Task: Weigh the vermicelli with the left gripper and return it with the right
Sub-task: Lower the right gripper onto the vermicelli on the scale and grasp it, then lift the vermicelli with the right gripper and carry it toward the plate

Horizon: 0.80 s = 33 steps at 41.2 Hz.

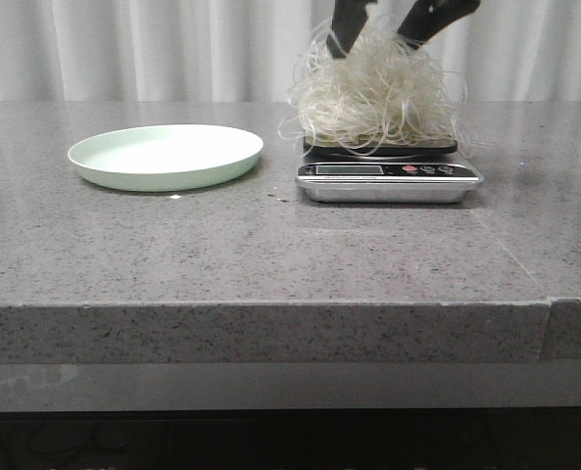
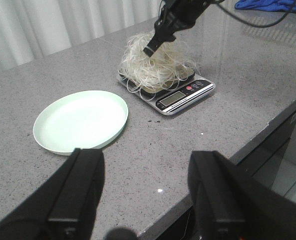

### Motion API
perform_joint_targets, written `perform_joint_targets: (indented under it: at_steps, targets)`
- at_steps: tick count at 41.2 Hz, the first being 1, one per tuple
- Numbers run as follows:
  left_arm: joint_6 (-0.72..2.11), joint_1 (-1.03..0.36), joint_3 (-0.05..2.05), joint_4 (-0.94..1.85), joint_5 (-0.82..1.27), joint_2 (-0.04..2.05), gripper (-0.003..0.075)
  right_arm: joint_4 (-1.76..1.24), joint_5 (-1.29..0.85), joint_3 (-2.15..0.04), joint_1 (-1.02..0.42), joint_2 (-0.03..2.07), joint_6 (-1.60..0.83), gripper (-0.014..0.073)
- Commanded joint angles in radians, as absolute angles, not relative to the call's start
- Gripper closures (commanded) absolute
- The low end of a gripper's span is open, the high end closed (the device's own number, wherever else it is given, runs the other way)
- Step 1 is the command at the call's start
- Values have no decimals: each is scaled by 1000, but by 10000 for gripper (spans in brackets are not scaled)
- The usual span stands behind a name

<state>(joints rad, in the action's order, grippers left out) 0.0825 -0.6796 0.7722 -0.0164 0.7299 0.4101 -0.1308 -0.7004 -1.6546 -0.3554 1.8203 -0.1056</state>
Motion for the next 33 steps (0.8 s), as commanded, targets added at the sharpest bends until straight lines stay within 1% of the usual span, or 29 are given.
perform_joint_targets:
  at_steps: [1,5,8,13,16,19,22,33]
  targets:
    - [71,-686,795,-7,652,416,280,-133,-655,-1696,-357,1799,-114,7]
    - [71,-686,795,-7,652,416,280,-132,-670,-1696,-357,1816,-114,49]
    - [71,-686,795,-7,652,416,280,-132,-679,-1696,-357,1817,-114,118]
    - [71,-686,795,-7,652,416,280,-132,-681,-1696,-357,1817,-114,264]
    - [71,-686,795,-7,652,416,280,-132,-684,-1696,-357,1817,-114,335]
    - [71,-686,795,-7,652,416,280,-132,-689,-1696,-357,1817,-114,386]
    - [71,-686,795,-7,652,416,280,-132,-695,-1696,-357,1817,-114,410]
    - [71,-686,795,-7,652,416,280,-132,-715,-1696,-357,1767,-114,410]
